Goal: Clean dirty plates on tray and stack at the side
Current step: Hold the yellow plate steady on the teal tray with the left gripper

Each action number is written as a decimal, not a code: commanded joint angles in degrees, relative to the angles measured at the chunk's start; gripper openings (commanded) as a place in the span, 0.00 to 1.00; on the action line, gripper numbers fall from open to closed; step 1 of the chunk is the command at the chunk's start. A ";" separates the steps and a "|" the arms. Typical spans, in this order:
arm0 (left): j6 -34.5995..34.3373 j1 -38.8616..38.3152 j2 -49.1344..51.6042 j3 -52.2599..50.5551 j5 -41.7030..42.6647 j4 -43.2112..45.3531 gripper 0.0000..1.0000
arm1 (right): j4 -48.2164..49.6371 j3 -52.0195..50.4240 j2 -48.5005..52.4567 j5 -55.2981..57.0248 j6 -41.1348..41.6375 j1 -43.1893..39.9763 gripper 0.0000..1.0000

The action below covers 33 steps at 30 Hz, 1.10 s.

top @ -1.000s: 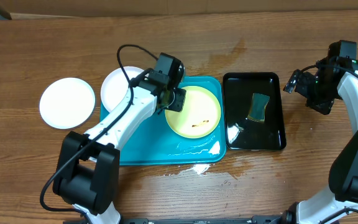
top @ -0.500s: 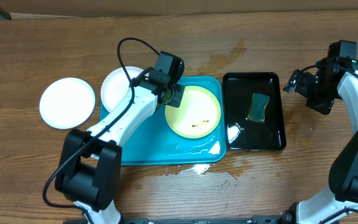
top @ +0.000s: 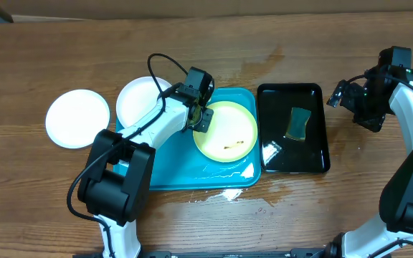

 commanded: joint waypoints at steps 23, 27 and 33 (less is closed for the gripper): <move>-34.36 -2.12 -1.11 0.35 3.98 -15.63 0.06 | 0.09 1.33 0.00 -0.28 0.22 0.00 1.00; -27.69 -1.99 -3.76 1.64 1.68 -17.11 0.13 | 0.09 1.33 0.00 -0.28 0.22 0.00 1.00; -14.51 -1.95 -6.71 2.21 1.16 -15.21 0.89 | 0.07 1.33 0.00 -0.28 0.22 0.00 1.00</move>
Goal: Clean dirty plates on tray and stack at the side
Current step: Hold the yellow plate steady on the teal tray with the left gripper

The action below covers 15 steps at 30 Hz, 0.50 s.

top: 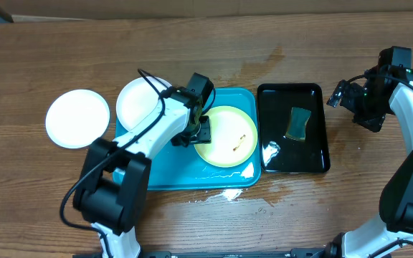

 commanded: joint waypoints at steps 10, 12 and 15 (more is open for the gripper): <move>14.43 -0.33 -0.04 1.03 -3.54 6.80 0.57 | 0.13 1.33 0.00 -0.24 0.26 -0.02 1.00; 14.40 -0.35 0.68 1.03 -3.52 7.02 0.55 | 0.11 1.33 0.00 -0.24 0.26 -0.02 1.00; 14.38 -0.39 2.40 1.01 -2.84 6.75 0.55 | 0.13 1.33 0.00 -0.24 0.28 -0.02 1.00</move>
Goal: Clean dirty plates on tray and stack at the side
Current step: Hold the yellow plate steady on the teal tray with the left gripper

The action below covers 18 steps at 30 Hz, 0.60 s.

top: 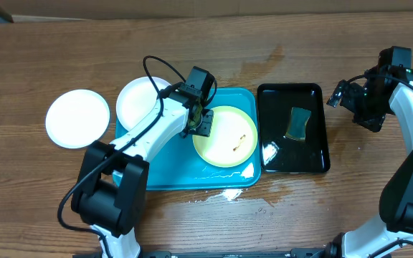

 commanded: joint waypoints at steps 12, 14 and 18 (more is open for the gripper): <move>-1.88 -0.37 4.57 0.96 -0.09 -5.62 0.04 | 0.09 1.33 0.00 -0.26 0.24 -0.02 1.00; -7.48 -0.37 4.42 0.96 -0.04 -7.43 0.04 | 0.11 1.33 0.00 -0.26 0.24 -0.02 1.00; -17.88 -0.72 4.42 0.87 -0.66 -10.88 0.04 | 0.11 1.33 0.00 -0.26 0.24 -0.02 1.00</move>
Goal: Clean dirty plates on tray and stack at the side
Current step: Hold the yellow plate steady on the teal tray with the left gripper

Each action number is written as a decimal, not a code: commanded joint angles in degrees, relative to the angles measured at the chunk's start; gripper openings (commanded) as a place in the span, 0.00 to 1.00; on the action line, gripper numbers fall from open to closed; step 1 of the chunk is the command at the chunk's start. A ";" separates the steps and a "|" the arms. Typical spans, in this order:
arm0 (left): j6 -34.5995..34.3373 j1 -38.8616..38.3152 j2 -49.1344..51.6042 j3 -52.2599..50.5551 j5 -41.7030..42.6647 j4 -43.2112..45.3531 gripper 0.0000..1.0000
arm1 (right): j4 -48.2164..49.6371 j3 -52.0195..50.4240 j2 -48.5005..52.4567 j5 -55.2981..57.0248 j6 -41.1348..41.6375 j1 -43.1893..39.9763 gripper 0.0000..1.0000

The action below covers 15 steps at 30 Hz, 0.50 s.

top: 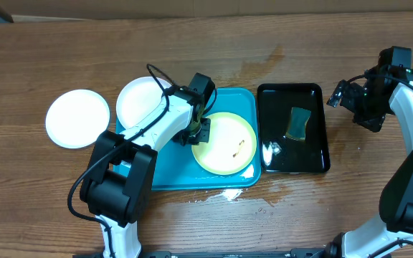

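Note:
A yellow-green plate (228, 147) with brown smears lies on the teal tray (167, 168). My left gripper (201, 132) is at the plate's left rim and looks shut on it. A white plate (138, 100) overlaps the tray's far left corner. A second white plate (77, 118) lies on the table left of it. A green sponge (297, 123) rests in the black tray (292, 92) of water. My right gripper (339, 94) hovers right of the black tray, holding nothing that I can see; its jaw state is unclear.
Water is spilled on the wood (224, 193) at the teal tray's front edge. A damp patch (264, 61) marks the table behind the trays. The left arm's cable (156, 75) loops over the nearer white plate.
The left gripper has shifted slightly toward the front of the table, and the yellow-green plate has shifted the same way with it. The right arm has not moved.
The left gripper was at the yellow-green plate's far-left rim, with the plate near the tray's back. Then gripper and plate sat a little nearer the front, then slightly back again. Now both sit nearest the front. The sponge and the right arm stayed put.

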 commanded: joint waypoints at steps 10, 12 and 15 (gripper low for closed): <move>-26.01 -0.72 0.13 -0.61 -2.19 -1.27 0.05 | 0.09 1.33 0.00 -0.26 0.24 -0.02 1.00; -27.28 -0.68 0.13 -0.61 -1.84 -1.27 0.09 | 0.11 1.33 0.00 -0.26 0.24 -0.02 1.00; -26.01 -0.66 0.13 -0.61 -1.22 -1.07 0.63 | 0.11 1.33 0.00 -0.26 0.26 -0.02 1.00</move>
